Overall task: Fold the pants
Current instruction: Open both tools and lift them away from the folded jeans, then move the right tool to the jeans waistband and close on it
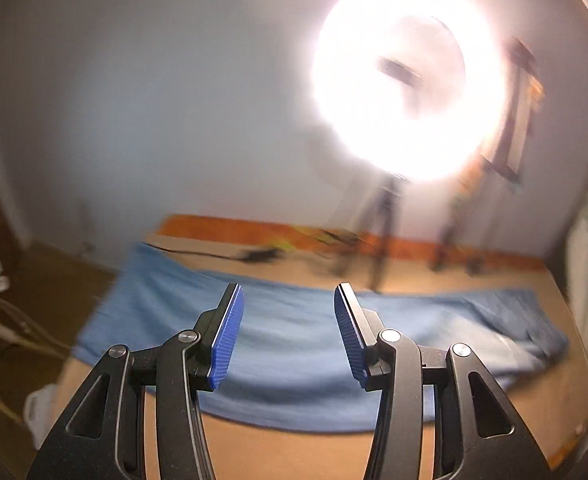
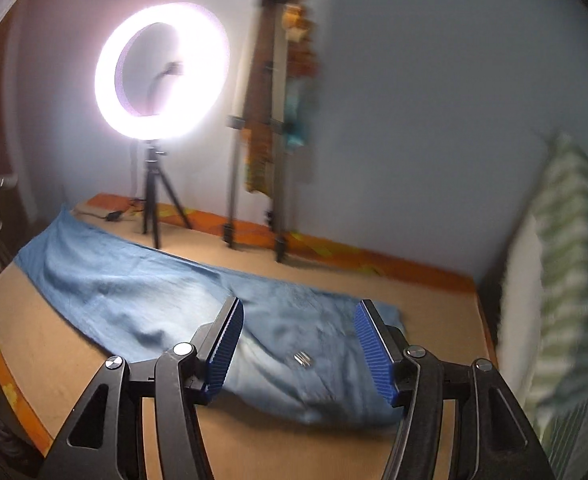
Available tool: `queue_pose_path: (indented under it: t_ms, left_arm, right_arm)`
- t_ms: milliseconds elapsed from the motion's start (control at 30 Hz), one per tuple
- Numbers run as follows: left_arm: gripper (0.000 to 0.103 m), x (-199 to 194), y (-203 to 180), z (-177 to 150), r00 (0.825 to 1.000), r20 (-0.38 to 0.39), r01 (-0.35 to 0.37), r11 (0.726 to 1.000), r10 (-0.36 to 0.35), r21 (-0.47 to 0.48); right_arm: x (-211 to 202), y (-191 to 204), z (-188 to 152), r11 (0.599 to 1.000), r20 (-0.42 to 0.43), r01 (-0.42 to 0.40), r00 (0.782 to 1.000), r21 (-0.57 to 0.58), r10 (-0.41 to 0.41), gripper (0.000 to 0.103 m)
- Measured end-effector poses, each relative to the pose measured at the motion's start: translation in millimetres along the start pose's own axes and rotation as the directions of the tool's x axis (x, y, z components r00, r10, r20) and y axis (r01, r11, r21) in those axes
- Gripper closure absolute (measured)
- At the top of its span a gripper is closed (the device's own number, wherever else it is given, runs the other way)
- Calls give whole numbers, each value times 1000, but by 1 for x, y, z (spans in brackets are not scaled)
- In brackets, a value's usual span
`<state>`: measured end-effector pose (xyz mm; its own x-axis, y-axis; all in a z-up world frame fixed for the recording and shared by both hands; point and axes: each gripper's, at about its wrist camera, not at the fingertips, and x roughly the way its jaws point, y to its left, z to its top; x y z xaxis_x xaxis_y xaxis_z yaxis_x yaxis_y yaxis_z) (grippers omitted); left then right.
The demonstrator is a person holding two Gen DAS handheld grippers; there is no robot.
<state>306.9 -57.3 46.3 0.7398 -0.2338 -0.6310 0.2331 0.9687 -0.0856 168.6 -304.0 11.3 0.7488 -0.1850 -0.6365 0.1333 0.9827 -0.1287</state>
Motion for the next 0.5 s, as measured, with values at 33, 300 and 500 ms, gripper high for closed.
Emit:
queue_pose_path:
  t_ms: [33, 300, 500]
  left_arm:
    - [57, 7, -19, -7, 1000, -16, 26, 999, -26, 25]
    - [57, 54, -136, -67, 970, -156, 204, 975, -189, 84]
    - [57, 75, -189, -116, 940, -255, 263, 959, -229, 108]
  right_arm:
    - [2, -11, -8, 1000, -14, 18, 1000, 17, -18, 43]
    - [39, -81, -48, 988, -107, 46, 994, 144, -31, 42]
    - [83, -101, -48, 992, -140, -8, 990, 124, 25, 43]
